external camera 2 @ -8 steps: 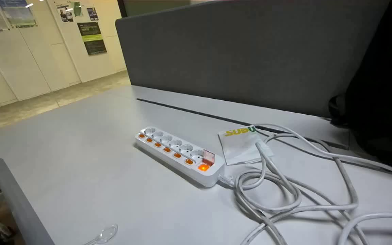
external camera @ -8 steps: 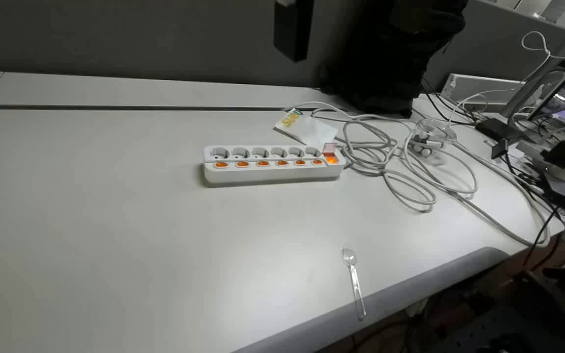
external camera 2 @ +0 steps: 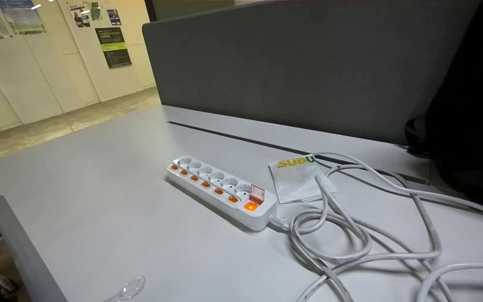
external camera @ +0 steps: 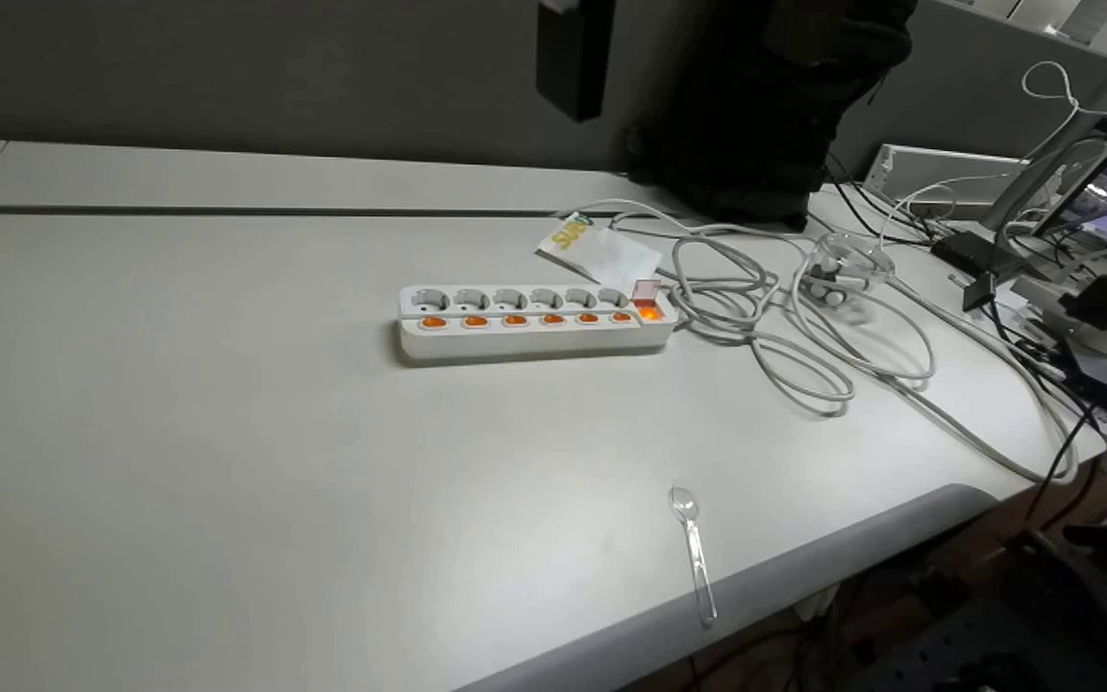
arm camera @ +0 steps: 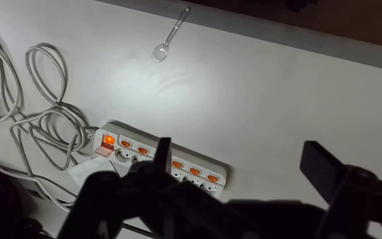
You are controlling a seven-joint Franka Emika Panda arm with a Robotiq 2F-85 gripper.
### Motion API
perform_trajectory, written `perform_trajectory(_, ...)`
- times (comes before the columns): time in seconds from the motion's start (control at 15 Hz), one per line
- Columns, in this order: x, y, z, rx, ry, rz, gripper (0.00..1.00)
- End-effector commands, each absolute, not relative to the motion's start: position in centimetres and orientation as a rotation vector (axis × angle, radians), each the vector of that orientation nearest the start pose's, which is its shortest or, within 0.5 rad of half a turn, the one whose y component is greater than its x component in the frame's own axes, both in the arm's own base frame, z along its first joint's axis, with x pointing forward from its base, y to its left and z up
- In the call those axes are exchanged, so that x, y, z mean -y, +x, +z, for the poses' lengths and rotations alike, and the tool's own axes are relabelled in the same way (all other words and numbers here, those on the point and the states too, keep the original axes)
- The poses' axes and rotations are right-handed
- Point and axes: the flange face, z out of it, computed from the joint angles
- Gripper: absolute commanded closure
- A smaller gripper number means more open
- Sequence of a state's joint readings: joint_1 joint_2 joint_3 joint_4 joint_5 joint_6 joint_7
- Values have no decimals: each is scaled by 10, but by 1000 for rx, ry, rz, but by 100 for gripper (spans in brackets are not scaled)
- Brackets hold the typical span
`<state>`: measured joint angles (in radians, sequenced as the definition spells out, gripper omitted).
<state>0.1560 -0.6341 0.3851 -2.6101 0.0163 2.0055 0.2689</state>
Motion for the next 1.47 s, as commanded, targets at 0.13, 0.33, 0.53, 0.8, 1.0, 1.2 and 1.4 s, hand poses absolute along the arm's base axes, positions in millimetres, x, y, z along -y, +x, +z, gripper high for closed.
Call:
perform_trajectory(0.13,-186,309,441,325,-3321,-117,0)
perform_trajectory(0.33,-186,309,441,325,-3321,-117,0)
perform_trajectory(0.53,-188,309,443,319,-3329,-145,0)
perform_trajectory(0.8,-180,329,445,287,-3349,-211,0)
perform_trajectory(1.0,-165,358,440,239,-3341,-258,20)
perform_trajectory(1.2,-142,390,430,80,-3295,-347,40)
perform_trajectory(1.4,-115,418,411,-101,-3223,-396,62)
